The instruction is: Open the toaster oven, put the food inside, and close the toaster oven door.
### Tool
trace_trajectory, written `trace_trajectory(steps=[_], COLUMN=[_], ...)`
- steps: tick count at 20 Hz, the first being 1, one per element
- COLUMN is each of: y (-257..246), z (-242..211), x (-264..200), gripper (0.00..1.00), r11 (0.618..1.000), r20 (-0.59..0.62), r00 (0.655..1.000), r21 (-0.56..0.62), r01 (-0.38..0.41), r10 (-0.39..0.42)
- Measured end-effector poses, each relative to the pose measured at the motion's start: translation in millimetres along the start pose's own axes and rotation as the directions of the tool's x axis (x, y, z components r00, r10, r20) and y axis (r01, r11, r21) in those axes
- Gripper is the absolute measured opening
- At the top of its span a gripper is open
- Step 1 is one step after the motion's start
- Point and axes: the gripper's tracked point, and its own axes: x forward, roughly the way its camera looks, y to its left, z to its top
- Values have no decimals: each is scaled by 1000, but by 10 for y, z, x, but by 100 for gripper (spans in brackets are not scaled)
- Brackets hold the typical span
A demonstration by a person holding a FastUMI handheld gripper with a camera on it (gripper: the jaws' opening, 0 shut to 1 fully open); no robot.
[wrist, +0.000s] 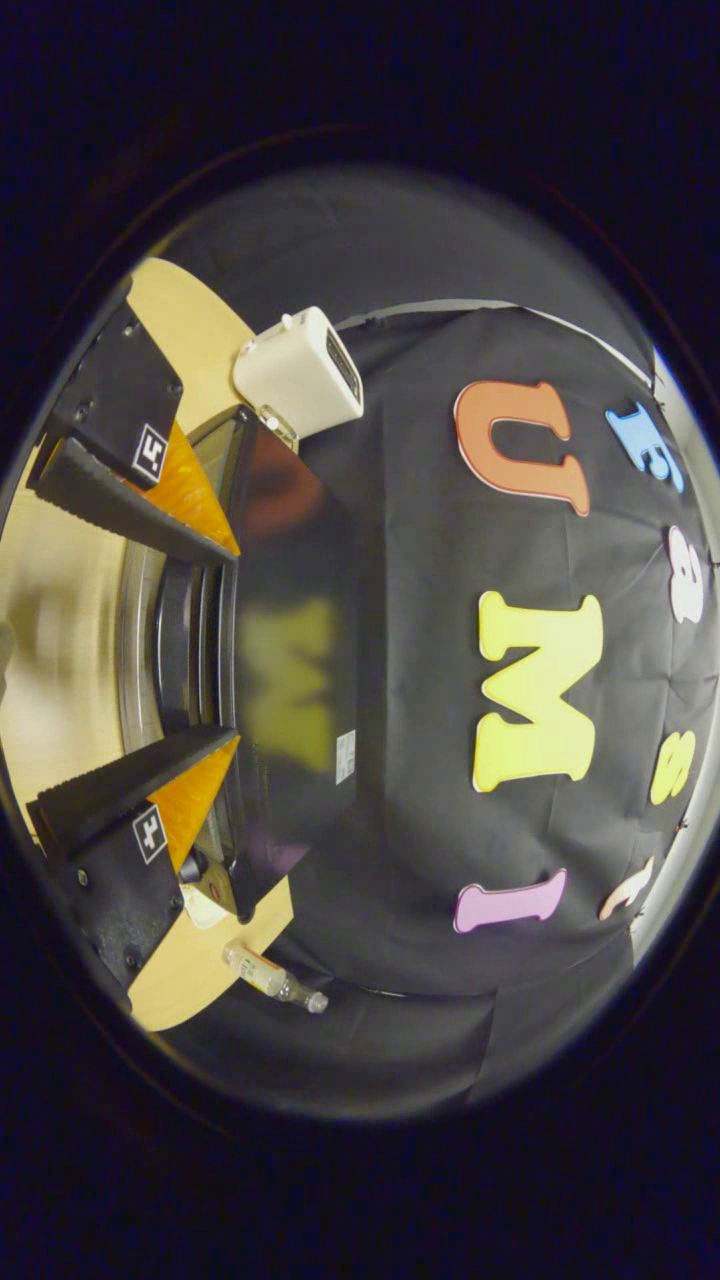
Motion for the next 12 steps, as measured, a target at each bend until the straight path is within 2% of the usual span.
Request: trace_trajectory(steps=[12], y=[6], z=[-292], x=[-411], gripper=[100], r11=[999], r20=[-57], r00=[998], r21=[-45], r01=[5], r10=[-7])
